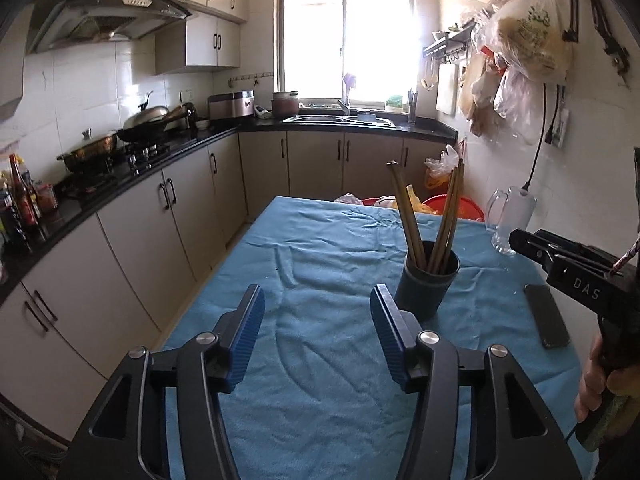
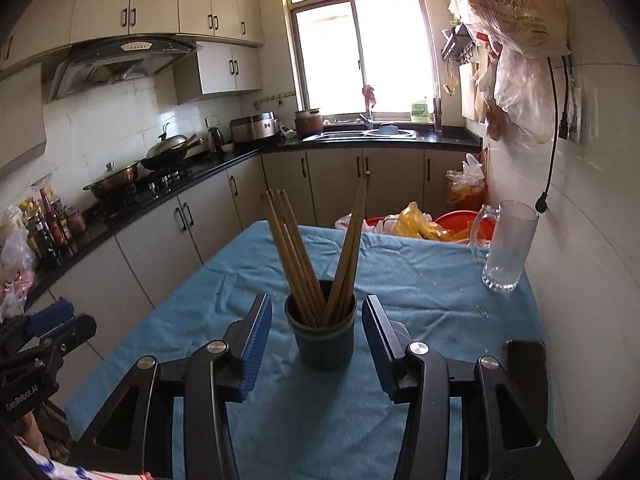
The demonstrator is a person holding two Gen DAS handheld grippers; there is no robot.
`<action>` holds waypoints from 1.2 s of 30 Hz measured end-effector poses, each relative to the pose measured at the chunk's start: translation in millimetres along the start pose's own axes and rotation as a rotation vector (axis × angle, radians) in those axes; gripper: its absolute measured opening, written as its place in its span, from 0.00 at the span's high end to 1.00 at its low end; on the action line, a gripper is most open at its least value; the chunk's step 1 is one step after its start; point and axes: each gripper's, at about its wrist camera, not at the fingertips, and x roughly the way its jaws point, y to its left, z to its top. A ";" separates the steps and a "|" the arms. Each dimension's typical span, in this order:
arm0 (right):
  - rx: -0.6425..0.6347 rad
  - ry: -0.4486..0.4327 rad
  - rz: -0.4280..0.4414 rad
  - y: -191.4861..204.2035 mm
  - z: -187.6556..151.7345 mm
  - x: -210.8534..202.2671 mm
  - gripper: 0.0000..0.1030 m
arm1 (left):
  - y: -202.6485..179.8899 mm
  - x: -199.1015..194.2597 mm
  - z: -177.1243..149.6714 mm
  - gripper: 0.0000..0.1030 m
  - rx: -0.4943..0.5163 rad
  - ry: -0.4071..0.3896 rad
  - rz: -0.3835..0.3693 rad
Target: Organize utensils
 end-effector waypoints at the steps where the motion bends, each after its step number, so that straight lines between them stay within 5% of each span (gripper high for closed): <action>1: -0.001 0.002 0.000 -0.4 -1.9 -1.4 0.49 | -2.4 -1.7 -1.1 0.45 0.007 -0.004 0.011; 8: -0.007 0.022 -0.005 4.1 -17.1 -5.7 0.45 | -8.3 -9.2 -9.9 0.38 0.026 -0.010 0.054; 36: -0.035 0.088 -0.038 17.1 -53.9 18.2 0.38 | -4.5 16.1 -30.1 0.38 0.032 0.071 0.095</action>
